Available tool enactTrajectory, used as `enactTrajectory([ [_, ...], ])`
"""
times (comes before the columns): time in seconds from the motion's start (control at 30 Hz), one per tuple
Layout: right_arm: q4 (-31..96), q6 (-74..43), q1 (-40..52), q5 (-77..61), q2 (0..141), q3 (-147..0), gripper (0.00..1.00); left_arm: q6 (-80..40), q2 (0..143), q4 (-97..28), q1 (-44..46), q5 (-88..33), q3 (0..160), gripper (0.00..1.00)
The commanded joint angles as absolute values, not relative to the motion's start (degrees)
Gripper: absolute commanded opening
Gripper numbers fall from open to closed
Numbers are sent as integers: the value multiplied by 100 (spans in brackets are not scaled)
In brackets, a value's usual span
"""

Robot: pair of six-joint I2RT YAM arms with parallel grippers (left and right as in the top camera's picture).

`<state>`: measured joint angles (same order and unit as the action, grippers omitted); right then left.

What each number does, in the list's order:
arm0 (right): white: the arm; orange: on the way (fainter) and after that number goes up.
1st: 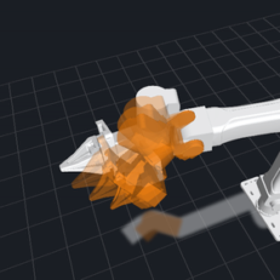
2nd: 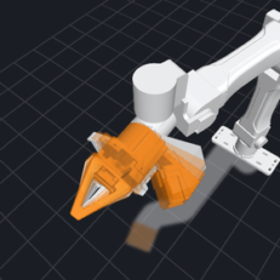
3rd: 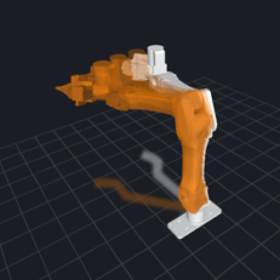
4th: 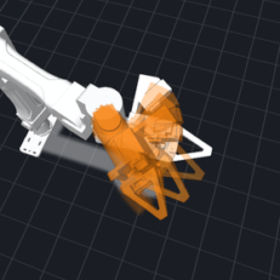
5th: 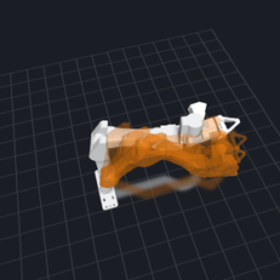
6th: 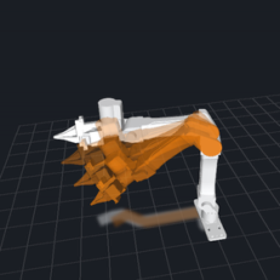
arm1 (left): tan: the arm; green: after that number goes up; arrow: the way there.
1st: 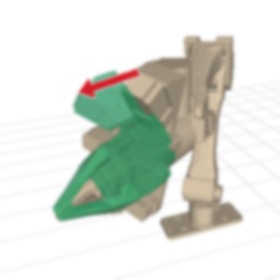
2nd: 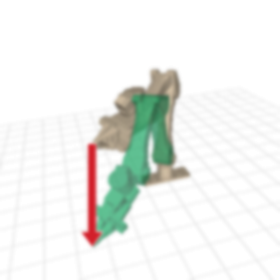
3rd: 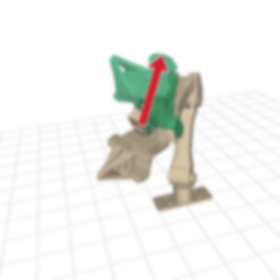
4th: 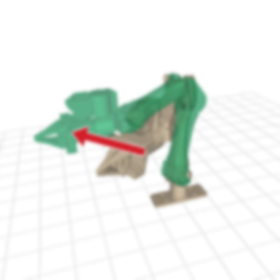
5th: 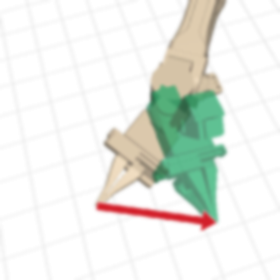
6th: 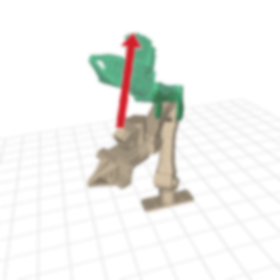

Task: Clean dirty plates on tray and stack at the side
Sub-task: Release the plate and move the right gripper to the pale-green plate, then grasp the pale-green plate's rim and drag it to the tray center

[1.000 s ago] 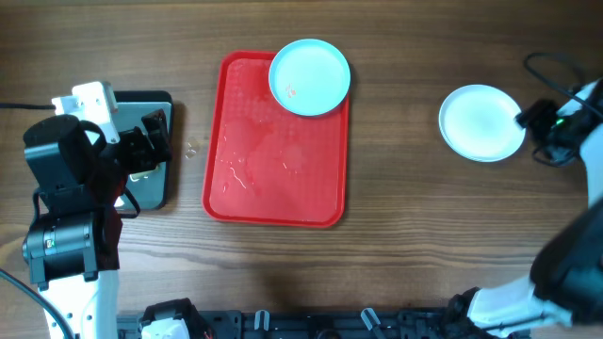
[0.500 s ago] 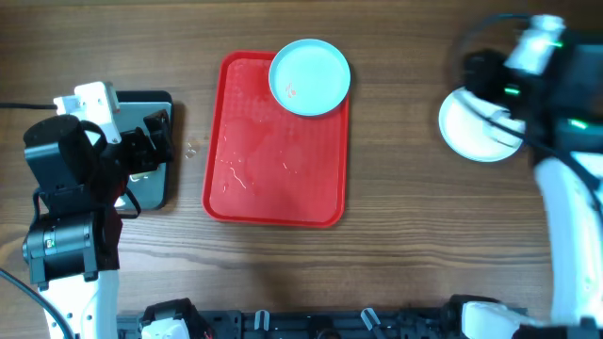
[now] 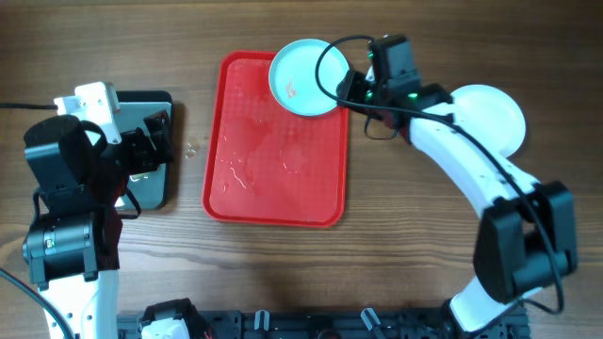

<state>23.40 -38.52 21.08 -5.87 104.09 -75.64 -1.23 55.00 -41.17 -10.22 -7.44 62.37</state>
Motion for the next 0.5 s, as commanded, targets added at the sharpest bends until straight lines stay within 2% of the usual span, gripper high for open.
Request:
enactTrajectory([
  [0.0, 2228, -4976, 2359, -106, 10672, -7542, 53, -202, 5443, -4101, -1011, -858, 6313, 100],
  [0.47, 1927, -6294, 2609, 130, 11351, -7542, 49, -202, 5443, -4099, -1011, -985, 6313, 100],
])
